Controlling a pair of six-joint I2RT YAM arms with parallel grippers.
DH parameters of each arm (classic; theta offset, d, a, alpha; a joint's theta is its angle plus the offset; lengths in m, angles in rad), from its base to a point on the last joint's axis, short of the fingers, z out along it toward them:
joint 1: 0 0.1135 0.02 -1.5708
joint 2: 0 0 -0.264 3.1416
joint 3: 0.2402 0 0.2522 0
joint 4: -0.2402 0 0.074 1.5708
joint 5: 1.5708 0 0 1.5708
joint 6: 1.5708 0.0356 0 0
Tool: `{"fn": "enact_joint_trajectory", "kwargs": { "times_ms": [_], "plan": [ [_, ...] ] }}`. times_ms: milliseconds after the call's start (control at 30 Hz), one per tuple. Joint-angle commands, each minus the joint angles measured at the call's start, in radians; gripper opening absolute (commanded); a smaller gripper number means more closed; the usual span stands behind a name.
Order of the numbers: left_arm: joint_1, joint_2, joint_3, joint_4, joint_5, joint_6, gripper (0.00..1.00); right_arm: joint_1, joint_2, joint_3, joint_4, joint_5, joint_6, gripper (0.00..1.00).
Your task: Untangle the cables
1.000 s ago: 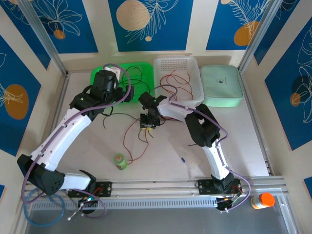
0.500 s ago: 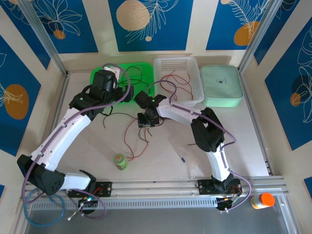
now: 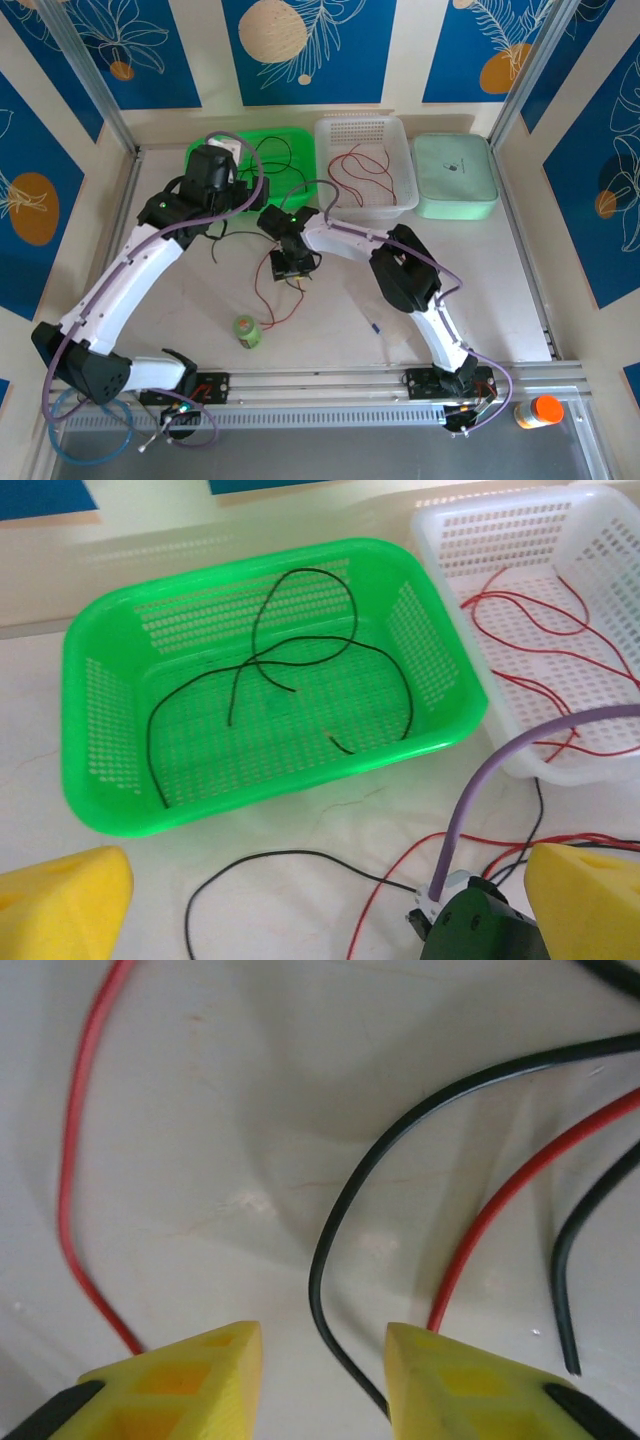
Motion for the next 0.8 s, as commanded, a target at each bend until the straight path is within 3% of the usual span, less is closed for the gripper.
{"fn": "enact_joint_trajectory", "kwargs": {
  "times_ms": [0, 200, 367, 533, 767],
  "plan": [
    [0.026, -0.052, 0.003, -0.043, -0.071, -0.015, 1.00, 0.011, 0.044, 0.032, -0.045, -0.028, -0.011, 0.39],
    [0.034, -0.088, -0.003, -0.062, -0.089, -0.036, 1.00, 0.022, 0.105, 0.065, -0.058, -0.008, -0.029, 0.33],
    [0.034, -0.094, -0.024, -0.083, -0.046, -0.074, 1.00, 0.031, 0.118, 0.094, -0.061, 0.001, -0.038, 0.01],
    [0.032, -0.104, -0.081, -0.080, 0.024, -0.107, 1.00, 0.009, 0.009, 0.046, -0.029, 0.022, -0.039, 0.00],
    [0.019, -0.126, -0.211, -0.003, 0.162, -0.117, 0.95, -0.101, -0.367, -0.092, 0.101, -0.094, -0.059, 0.00]
  ]
}}
